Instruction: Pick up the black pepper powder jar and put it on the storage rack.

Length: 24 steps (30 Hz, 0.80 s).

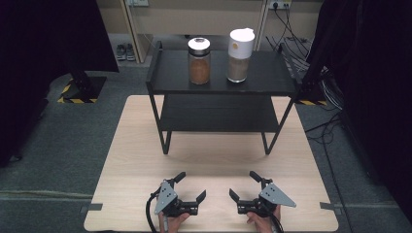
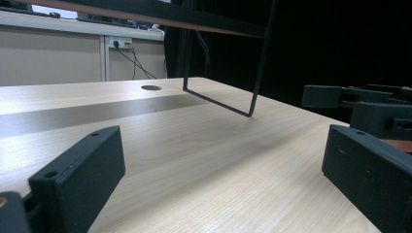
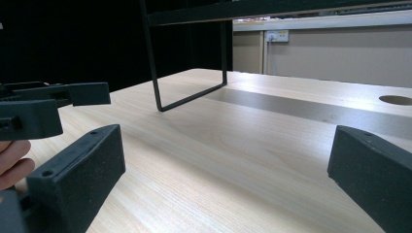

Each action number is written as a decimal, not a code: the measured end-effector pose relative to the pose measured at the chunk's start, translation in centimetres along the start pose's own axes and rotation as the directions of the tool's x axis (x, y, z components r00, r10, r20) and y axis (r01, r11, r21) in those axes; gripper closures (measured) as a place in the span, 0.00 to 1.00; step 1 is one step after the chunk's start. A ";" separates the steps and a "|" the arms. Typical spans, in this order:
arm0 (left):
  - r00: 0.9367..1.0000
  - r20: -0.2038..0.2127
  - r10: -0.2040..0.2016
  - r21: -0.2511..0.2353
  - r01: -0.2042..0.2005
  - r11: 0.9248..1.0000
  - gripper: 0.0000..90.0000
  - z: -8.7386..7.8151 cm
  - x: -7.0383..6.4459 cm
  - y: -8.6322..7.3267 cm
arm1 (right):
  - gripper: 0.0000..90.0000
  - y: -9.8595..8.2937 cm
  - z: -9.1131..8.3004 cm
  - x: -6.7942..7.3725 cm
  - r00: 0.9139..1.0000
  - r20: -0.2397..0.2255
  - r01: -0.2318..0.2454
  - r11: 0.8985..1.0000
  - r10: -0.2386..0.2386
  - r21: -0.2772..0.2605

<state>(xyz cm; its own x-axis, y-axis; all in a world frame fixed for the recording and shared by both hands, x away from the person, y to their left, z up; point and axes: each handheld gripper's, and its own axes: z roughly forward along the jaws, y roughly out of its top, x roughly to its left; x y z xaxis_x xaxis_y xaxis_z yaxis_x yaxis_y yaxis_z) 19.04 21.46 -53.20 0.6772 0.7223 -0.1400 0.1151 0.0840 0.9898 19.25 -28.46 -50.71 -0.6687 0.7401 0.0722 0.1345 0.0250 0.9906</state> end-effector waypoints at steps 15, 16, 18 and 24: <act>1.000 0.000 -0.001 0.001 0.001 1.000 0.01 0.0 0.0 0.0 | 0.00 -0.4 0.2 0.1 1.000 0.000 0.011 1.000 -0.011 0.010; 1.000 0.001 -0.001 0.001 0.001 1.000 0.01 0.0 0.0 0.0 | 0.00 -0.4 0.2 0.1 1.000 -0.001 0.013 1.000 -0.013 0.008; 1.000 0.001 -0.001 0.001 0.001 1.000 0.01 0.0 0.0 0.0 | 0.00 -0.4 0.2 0.1 1.000 0.000 0.016 1.000 -0.016 0.008; 1.000 0.002 0.000 0.001 0.000 1.000 0.01 0.0 0.0 0.0 | 0.00 -0.5 0.2 0.2 1.000 0.003 0.021 1.000 -0.021 0.004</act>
<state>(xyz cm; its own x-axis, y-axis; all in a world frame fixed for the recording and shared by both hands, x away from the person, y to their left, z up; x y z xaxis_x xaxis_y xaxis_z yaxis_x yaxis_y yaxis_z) 19.06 21.46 -53.18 0.6783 0.7212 -0.1405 0.1164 0.0834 0.9897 19.19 -28.18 -51.22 -0.6693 0.7412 0.0512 0.1238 0.0434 0.9914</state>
